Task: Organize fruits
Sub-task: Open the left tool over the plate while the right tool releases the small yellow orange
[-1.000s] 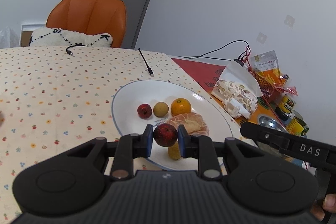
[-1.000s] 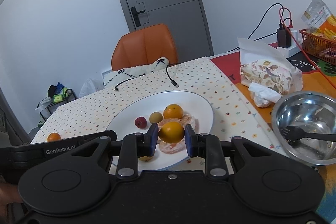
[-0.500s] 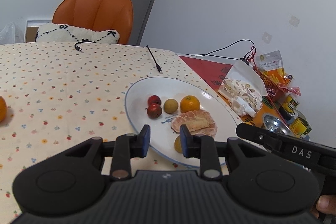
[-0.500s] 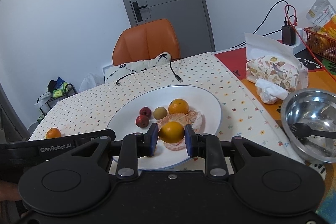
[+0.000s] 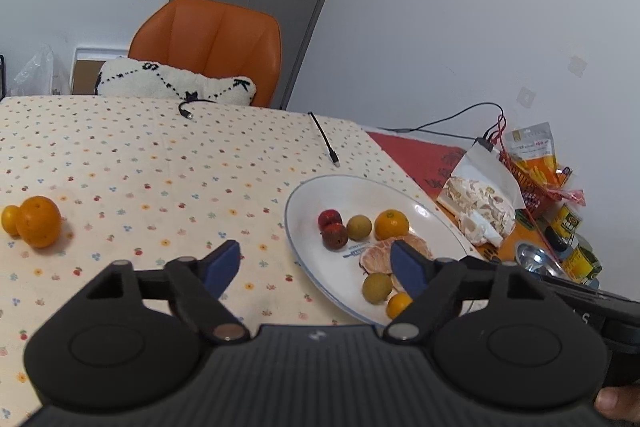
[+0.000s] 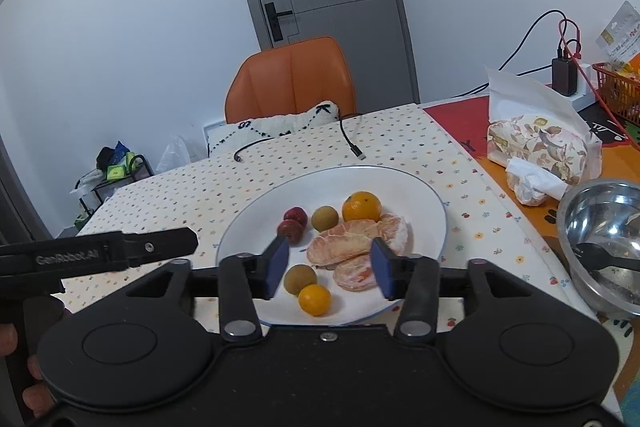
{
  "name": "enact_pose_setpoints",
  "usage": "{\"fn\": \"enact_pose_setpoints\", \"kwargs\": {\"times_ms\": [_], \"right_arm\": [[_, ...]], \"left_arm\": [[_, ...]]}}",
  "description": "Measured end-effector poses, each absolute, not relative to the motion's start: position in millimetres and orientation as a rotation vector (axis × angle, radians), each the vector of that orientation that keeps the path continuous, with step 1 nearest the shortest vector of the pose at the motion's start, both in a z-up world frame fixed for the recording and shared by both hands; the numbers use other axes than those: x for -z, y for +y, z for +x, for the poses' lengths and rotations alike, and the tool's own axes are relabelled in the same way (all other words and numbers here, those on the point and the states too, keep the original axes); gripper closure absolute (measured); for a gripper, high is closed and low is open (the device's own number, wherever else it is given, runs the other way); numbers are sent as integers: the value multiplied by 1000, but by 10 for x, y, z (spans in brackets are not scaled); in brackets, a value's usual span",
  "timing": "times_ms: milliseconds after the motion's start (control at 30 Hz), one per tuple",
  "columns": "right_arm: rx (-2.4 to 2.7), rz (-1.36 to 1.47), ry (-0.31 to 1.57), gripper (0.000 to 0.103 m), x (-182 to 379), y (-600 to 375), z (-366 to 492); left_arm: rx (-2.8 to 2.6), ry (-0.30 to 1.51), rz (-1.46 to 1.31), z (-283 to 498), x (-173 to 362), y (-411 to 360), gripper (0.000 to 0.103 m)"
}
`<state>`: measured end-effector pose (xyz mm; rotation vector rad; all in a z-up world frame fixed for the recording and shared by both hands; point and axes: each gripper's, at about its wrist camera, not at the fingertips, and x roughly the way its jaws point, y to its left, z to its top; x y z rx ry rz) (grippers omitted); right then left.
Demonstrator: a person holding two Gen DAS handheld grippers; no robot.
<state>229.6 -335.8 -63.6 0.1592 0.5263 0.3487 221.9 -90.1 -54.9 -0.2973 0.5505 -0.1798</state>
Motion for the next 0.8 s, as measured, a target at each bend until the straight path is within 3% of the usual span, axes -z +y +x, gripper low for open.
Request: {"fn": "enact_pose_setpoints", "kwargs": {"times_ms": [300,567,800], "right_arm": [[-402,174,497,28,583,-3177,2258],[-459,178,486,17,560,-2952,2268],[-505,176,489,16,555,-2759,2281]], "left_arm": [[106,542,-291,2118,483,-650,17],[44,532,-285,2009,441,-393,16],[-11,527,-289,1916,432,-174,16]]}}
